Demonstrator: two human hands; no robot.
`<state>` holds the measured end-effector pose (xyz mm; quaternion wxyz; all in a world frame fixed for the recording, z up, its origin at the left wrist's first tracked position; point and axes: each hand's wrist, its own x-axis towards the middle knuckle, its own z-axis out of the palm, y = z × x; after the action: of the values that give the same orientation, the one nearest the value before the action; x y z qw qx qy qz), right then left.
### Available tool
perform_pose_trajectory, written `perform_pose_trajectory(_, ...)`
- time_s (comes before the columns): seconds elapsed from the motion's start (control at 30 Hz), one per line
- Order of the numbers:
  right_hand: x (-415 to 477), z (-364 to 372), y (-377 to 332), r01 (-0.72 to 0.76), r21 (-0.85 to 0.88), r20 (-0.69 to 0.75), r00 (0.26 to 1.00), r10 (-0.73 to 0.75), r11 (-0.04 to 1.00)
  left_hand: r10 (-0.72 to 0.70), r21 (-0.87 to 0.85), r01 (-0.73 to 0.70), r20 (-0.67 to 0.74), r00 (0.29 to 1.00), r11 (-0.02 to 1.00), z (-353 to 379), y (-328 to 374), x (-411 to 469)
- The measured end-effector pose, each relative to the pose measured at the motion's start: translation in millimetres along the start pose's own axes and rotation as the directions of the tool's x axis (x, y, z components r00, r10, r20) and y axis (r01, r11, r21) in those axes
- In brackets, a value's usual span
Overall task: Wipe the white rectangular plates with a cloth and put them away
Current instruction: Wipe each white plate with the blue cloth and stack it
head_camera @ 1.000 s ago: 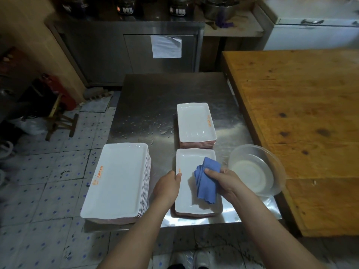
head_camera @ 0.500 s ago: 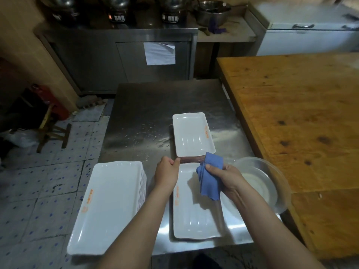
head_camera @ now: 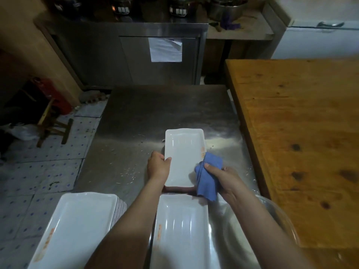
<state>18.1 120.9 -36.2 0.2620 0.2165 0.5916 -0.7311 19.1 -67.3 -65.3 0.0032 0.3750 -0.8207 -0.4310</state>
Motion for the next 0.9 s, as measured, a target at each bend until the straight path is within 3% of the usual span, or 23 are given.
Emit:
perform_pose_trajectory(0.23, 16, -10, -11, -0.042, 0.025, -0.011, 0.999, 0.042, 0.999, 0.093, 0.111, -0.092, 0.001, 0.996, 0.99, -4, -2, 7)
perform_pose_trajectory(0.4, 17, -14, -17, -0.032, 0.037, -0.02, 0.999, 0.033, 0.999, 0.07, 0.07, -0.068, -0.039, 0.997, 0.995, -13, -4, 10)
perform_pose_trajectory(0.7, -1, -18, -20, -0.016, 0.068, 0.018, 1.0, 0.015, 0.998, 0.008, -0.141, -0.016, -0.062, 0.998, 0.99, -39, -5, -5)
perform_pose_trajectory(0.9, -46, -3, -34, 0.057, -0.009, 0.123, 0.991, -0.056, 0.998, -0.036, -0.428, 0.072, 0.091, 0.995, 0.901, -55, 5, -39)
